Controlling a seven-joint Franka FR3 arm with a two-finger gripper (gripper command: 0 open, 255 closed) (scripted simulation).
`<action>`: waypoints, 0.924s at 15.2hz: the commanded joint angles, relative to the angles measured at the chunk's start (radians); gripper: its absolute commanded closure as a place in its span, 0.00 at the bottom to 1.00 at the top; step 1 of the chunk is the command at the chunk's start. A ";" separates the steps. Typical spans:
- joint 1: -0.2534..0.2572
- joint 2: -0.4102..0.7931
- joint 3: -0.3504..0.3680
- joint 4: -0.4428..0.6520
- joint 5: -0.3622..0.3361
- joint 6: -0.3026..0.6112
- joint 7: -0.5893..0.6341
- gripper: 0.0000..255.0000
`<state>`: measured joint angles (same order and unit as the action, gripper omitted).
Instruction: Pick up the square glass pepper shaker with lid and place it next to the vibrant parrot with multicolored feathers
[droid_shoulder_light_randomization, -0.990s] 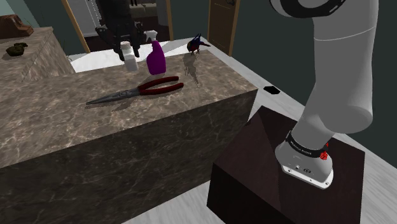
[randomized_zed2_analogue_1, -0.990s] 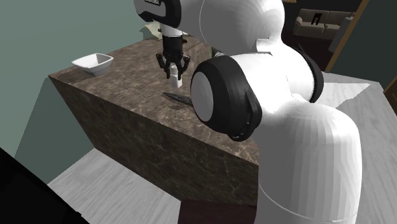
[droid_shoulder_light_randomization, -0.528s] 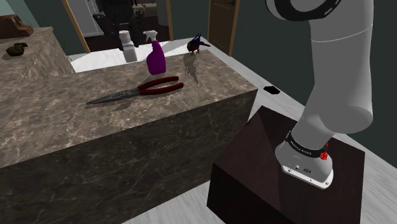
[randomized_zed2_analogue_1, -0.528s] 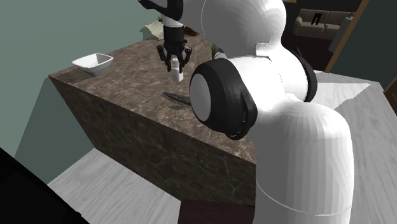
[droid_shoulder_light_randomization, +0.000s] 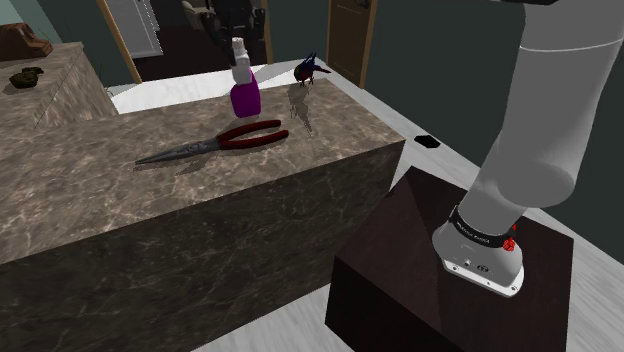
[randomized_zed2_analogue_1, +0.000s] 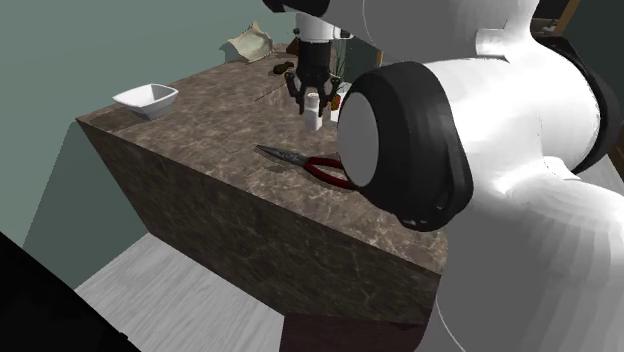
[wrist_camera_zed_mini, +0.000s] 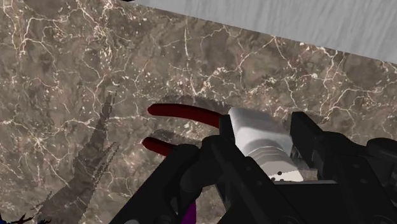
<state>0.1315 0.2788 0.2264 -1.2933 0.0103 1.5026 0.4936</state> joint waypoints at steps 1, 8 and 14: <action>-0.034 -0.024 -0.016 -0.036 0.006 0.011 -0.049 1.00; -0.138 -0.107 -0.076 -0.145 0.022 0.029 -0.211 1.00; -0.219 -0.135 -0.134 -0.179 0.023 0.030 -0.349 1.00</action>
<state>-0.0742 0.1534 0.1021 -1.4626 0.0328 1.5336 0.1691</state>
